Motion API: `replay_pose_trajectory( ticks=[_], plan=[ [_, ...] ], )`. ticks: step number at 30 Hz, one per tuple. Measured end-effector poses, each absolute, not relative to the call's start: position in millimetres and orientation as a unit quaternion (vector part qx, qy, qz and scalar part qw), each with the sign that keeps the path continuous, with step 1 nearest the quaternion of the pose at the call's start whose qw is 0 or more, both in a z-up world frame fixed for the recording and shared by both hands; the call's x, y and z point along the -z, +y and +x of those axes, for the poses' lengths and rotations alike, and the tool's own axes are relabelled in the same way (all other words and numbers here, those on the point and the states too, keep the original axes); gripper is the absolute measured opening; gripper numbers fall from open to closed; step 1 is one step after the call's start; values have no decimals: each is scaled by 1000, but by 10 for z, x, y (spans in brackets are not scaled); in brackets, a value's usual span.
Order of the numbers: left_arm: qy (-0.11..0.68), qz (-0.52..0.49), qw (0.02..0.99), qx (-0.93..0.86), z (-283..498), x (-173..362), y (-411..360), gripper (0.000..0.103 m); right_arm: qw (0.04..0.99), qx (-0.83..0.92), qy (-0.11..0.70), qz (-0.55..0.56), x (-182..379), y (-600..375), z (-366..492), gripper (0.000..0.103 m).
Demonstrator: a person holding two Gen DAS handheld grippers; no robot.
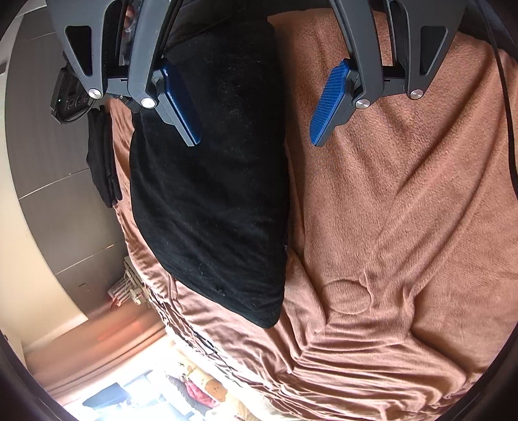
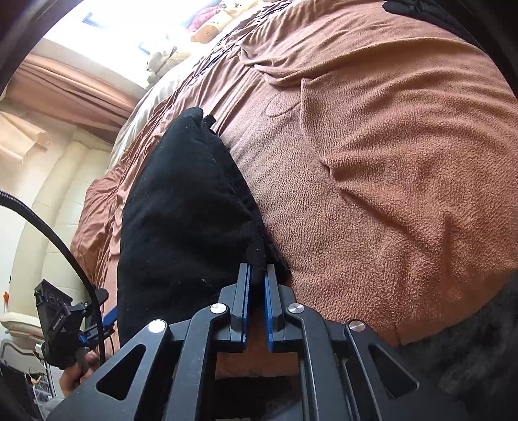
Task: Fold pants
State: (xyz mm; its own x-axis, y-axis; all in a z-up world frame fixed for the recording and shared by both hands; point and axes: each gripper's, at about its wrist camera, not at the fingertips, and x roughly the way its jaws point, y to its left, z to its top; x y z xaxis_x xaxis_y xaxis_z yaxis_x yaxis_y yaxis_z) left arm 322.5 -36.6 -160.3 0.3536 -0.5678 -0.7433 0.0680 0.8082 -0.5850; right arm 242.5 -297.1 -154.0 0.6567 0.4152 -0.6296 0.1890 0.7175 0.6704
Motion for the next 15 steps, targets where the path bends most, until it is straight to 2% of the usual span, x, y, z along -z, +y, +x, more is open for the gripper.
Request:
replay_pose_trajectory(
  ticks=[4, 6, 8, 15],
  plan=[
    [537, -238, 781, 209, 3225, 1667, -439, 71, 834, -83, 404, 366, 1417, -3002, 2440, 13],
    [541, -241, 779, 208, 3221, 1706, -457, 71, 853, -74, 394, 334, 1309, -2998, 2450, 23],
    [546, -244, 776, 202, 3219, 1749, -467, 71, 856, -81, 389, 332, 1320, -2999, 2475, 41],
    [552, -279, 757, 212, 3094, 1820, -397, 68, 853, -107, 394, 324, 1442, -3048, 2672, 41]
  ],
)
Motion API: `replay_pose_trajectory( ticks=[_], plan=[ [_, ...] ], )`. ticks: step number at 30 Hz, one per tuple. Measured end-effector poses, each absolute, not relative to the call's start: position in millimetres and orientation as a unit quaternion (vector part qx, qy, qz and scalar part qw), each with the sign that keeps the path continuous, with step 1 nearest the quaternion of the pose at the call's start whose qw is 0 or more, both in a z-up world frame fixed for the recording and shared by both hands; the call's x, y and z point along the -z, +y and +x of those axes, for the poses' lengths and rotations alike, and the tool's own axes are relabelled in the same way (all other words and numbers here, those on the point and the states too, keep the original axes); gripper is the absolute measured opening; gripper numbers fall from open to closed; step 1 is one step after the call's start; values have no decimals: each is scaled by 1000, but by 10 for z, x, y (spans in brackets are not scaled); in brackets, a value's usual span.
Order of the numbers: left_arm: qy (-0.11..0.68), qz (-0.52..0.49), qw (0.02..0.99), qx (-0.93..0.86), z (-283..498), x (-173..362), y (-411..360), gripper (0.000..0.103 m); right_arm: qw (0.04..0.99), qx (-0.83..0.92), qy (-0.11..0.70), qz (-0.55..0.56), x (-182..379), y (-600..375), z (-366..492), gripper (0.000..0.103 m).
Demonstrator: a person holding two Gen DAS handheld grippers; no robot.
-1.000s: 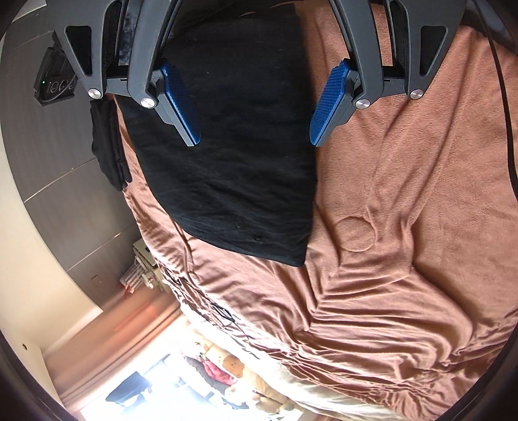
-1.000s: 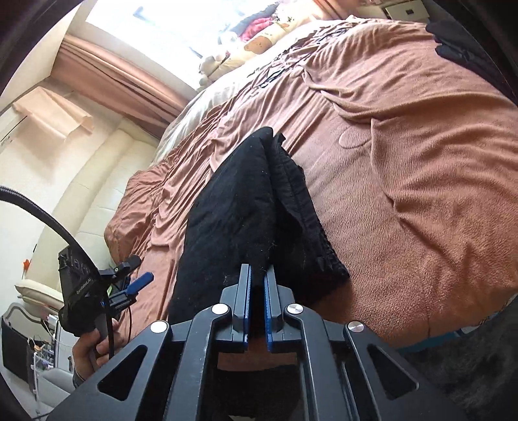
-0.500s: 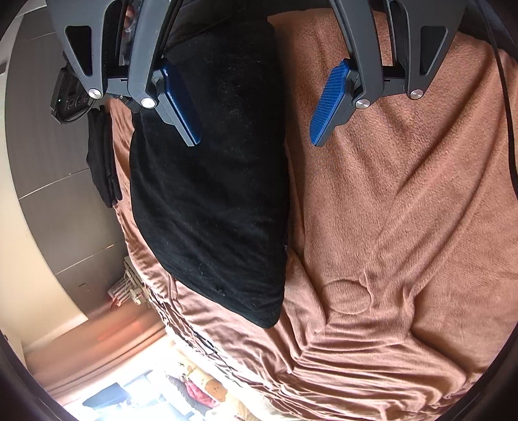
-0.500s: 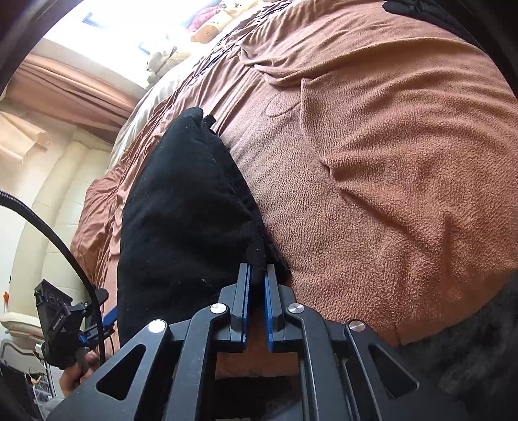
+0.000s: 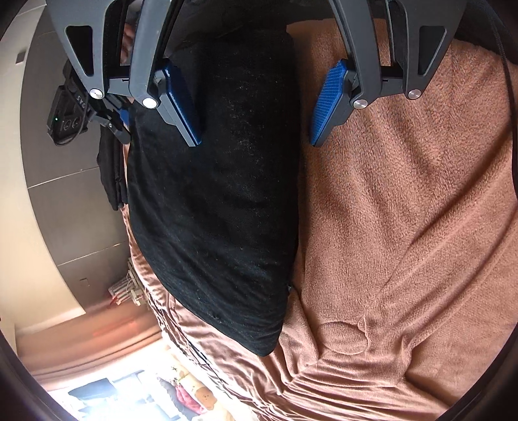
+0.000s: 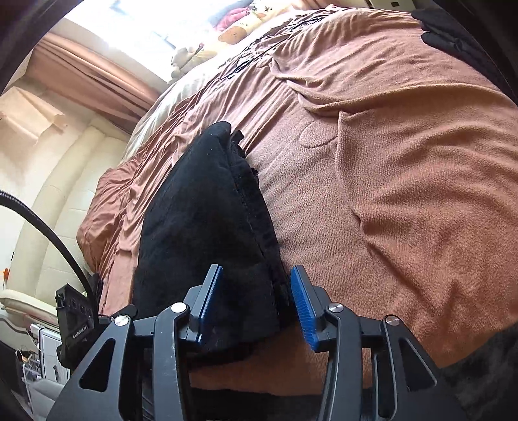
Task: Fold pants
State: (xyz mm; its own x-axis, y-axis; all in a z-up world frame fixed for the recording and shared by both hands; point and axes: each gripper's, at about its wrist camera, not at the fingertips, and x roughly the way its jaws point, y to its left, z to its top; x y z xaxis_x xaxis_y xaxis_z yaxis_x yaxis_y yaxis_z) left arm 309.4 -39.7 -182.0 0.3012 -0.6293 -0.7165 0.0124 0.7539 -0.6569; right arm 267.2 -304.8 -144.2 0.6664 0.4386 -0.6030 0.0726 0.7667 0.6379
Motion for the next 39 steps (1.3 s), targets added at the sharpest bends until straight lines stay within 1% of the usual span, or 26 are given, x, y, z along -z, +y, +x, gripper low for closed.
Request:
replay_pose_trajectory(
  ticks=[2, 4, 6, 7, 8, 9, 11, 14, 17, 23, 27, 30, 31, 32, 34, 36, 37, 38, 39],
  plan=[
    [554, -287, 751, 216, 3058, 1819, -402, 65, 850, -112, 404, 320, 1522, -3026, 2770, 41],
    [555, -288, 750, 216, 3034, 1823, -406, 64, 847, -113, 409, 321, 1559, -3011, 2804, 41],
    [556, -283, 752, 214, 3018, 1821, -407, 61, 832, -118, 421, 341, 1701, -2999, 2850, 41],
    [556, -276, 754, 213, 3013, 1811, -408, 57, 823, -125, 427, 353, 1755, -2997, 2853, 41],
    [557, -273, 756, 210, 3004, 1796, -393, 50, 821, -127, 427, 356, 1767, -2993, 2850, 41],
    [556, -274, 756, 210, 3001, 1783, -382, 48, 824, -128, 425, 351, 1754, -2981, 2842, 41],
    [553, -273, 758, 211, 2992, 1739, -340, 38, 827, -129, 427, 343, 1715, -2940, 2837, 41],
    [550, -261, 764, 215, 2985, 1639, -294, 32, 826, -127, 430, 342, 1685, -2879, 2827, 40],
    [544, -250, 772, 212, 2998, 1551, -198, 29, 822, -129, 433, 346, 1668, -2803, 2799, 39],
    [538, -245, 780, 205, 3014, 1404, 107, 28, 805, -152, 447, 360, 1674, -2541, 2701, 38],
    [544, -226, 783, 199, 2995, 1338, 274, 28, 799, -168, 458, 350, 1678, -2315, 2643, 38],
    [559, -208, 778, 196, 3016, 1399, 286, 34, 800, -165, 464, 344, 1675, -2269, 2645, 38],
    [563, -201, 779, 190, 3018, 1411, 300, 37, 798, -161, 465, 348, 1664, -2297, 2665, 38],
    [565, -193, 782, 180, 3025, 1410, 311, 38, 798, -161, 465, 348, 1664, -2297, 2665, 39],
    [562, -193, 785, 173, 3050, 1391, 331, 40, 800, -153, 461, 352, 1563, -2382, 2732, 42],
    [557, -198, 787, 174, 3092, 1360, 351, 45, 807, -150, 454, 346, 1507, -2404, 2733, 48],
    [554, -196, 790, 172, 3115, 1337, 352, 48, 817, -149, 438, 346, 1407, -2463, 2752, 55],
    [551, -194, 794, 170, 3141, 1310, 351, 49, 819, -150, 430, 349, 1366, -2497, 2781, 57],
    [548, -192, 797, 170, 3168, 1284, 346, 49, 821, -151, 426, 350, 1331, -2523, 2820, 57]
  ],
)
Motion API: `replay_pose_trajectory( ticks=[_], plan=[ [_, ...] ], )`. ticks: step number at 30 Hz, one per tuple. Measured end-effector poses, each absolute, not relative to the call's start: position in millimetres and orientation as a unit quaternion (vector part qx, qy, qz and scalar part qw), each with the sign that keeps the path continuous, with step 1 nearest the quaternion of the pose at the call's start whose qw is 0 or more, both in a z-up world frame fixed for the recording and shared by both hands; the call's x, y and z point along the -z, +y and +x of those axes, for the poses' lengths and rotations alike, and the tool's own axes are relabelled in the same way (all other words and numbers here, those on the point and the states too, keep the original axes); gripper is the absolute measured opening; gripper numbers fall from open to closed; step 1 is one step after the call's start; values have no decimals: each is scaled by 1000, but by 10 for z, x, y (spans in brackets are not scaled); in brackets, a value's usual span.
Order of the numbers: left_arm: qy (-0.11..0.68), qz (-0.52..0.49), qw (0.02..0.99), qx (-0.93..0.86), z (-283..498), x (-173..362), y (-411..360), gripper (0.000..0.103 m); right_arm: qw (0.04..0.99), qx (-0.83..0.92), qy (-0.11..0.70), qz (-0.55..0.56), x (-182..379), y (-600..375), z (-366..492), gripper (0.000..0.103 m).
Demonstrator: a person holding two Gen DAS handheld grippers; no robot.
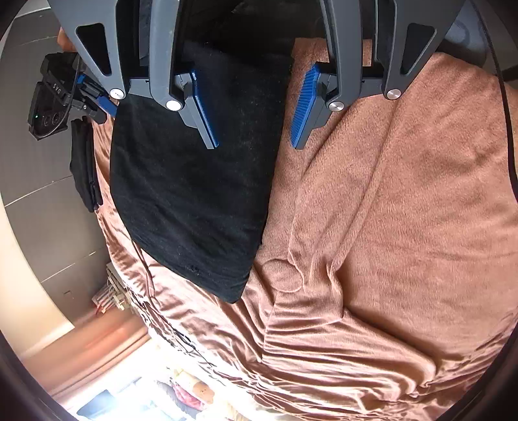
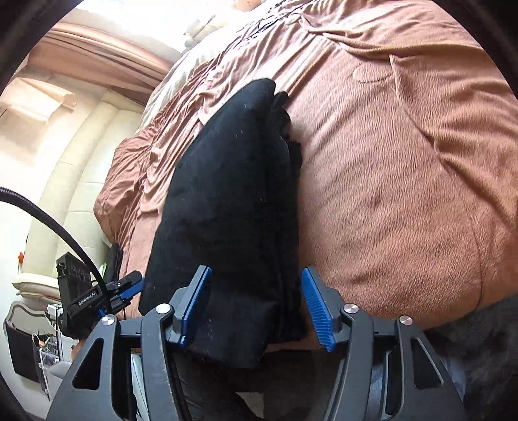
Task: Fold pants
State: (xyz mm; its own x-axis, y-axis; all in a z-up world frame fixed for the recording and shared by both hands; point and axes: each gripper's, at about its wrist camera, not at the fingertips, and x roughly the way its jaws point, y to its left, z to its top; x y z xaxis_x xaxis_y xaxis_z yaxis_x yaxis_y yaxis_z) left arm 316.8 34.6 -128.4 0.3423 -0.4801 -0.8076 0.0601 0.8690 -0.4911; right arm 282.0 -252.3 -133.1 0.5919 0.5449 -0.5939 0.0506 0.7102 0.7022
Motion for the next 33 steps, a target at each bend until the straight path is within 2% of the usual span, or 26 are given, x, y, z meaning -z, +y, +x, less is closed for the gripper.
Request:
replay_pose_trajectory(
  ticks=[5, 16, 30, 31, 32, 33],
  plan=[
    [544, -182, 801, 172, 3328, 1241, 256, 54, 830, -148, 421, 335, 1259, -2562, 3052, 57],
    [558, -156, 797, 170, 3678, 1333, 54, 54, 829, -124, 436, 327, 1354, -2429, 3532, 57],
    [569, -151, 790, 172, 4053, 1500, -109, 54, 825, -106, 435, 346, 1599, -2495, 3568, 54],
    [569, -148, 790, 172, 4081, 1503, -125, 54, 826, -106, 435, 343, 1550, -2493, 3559, 52],
    [569, -146, 790, 173, 4103, 1504, -139, 54, 829, -111, 431, 340, 1483, -2481, 3555, 43],
    [569, -144, 791, 174, 4126, 1504, -155, 54, 833, -116, 426, 333, 1416, -2459, 3553, 38]
  ],
)
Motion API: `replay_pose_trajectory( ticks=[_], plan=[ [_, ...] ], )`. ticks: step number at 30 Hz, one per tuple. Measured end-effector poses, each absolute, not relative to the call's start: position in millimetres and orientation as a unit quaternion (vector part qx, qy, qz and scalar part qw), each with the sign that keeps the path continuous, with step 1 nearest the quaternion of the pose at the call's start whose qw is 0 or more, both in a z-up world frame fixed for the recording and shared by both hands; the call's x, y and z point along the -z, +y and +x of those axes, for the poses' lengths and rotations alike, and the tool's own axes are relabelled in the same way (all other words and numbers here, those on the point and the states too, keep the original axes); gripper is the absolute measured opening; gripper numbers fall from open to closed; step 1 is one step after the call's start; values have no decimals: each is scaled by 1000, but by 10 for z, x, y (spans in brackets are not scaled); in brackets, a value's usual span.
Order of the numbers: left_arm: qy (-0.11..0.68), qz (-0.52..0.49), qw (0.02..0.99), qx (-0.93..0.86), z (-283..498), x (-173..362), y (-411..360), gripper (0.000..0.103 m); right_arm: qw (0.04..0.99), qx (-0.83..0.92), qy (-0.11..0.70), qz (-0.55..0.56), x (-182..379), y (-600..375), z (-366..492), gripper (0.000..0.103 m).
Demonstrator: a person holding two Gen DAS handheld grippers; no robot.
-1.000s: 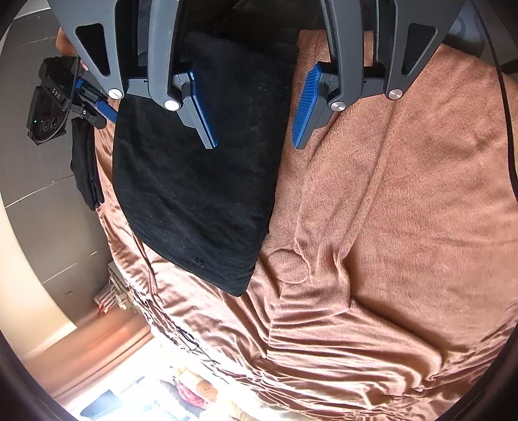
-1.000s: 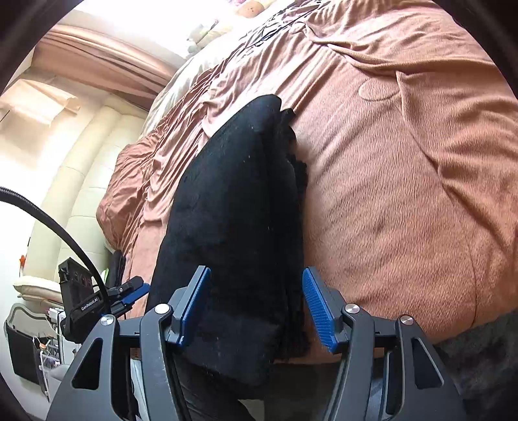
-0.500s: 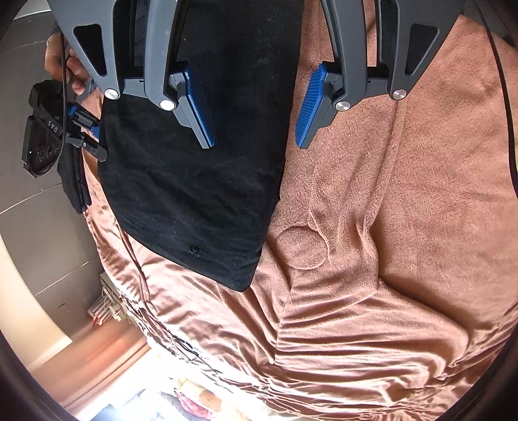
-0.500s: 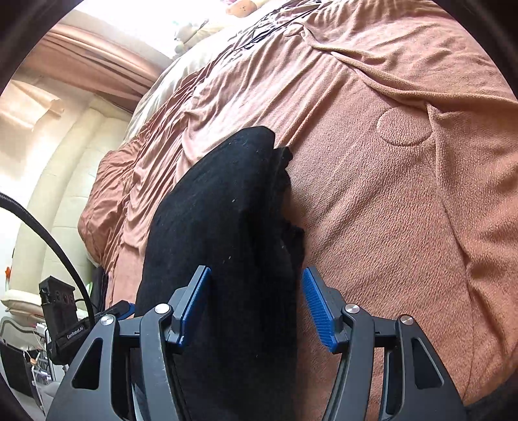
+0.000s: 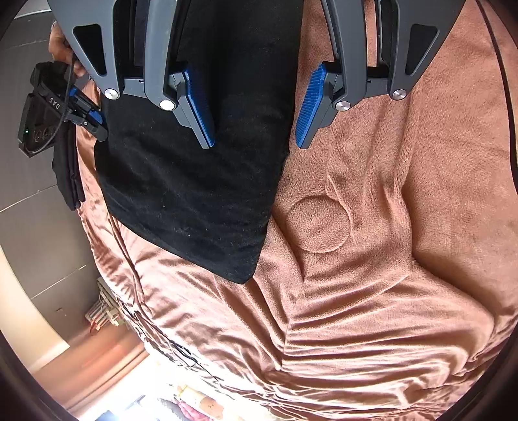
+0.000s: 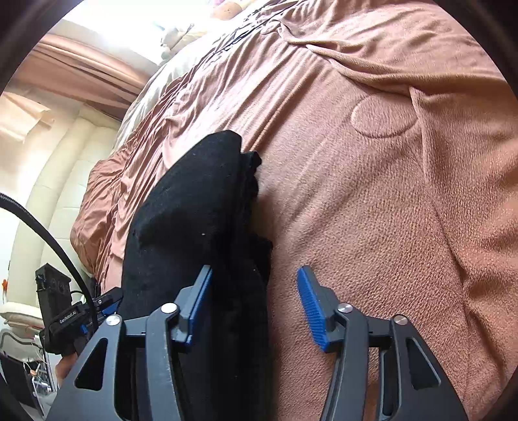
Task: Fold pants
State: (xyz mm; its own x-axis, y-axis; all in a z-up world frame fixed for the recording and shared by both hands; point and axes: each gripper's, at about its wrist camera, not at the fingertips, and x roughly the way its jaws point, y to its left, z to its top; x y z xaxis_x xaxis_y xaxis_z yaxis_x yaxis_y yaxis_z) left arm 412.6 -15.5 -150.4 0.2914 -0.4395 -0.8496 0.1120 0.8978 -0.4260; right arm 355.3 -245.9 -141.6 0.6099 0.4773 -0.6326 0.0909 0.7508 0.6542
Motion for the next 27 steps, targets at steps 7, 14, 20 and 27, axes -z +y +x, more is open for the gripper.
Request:
replay_pose_trajectory(
  ticks=[7, 14, 20, 27],
  plan=[
    [572, -142, 789, 175, 4280, 1548, -213, 55, 856, -113, 417, 285, 1178, -2397, 3702, 24],
    [575, -147, 784, 181, 4459, 1580, -251, 55, 850, -109, 429, 286, 1311, -2399, 3850, 18],
    [573, -143, 785, 185, 4575, 1558, -356, 55, 840, -110, 433, 306, 1429, -2430, 3862, 18],
    [571, -144, 786, 187, 4601, 1537, -375, 54, 845, -135, 410, 315, 1168, -2514, 3869, 18]
  ],
)
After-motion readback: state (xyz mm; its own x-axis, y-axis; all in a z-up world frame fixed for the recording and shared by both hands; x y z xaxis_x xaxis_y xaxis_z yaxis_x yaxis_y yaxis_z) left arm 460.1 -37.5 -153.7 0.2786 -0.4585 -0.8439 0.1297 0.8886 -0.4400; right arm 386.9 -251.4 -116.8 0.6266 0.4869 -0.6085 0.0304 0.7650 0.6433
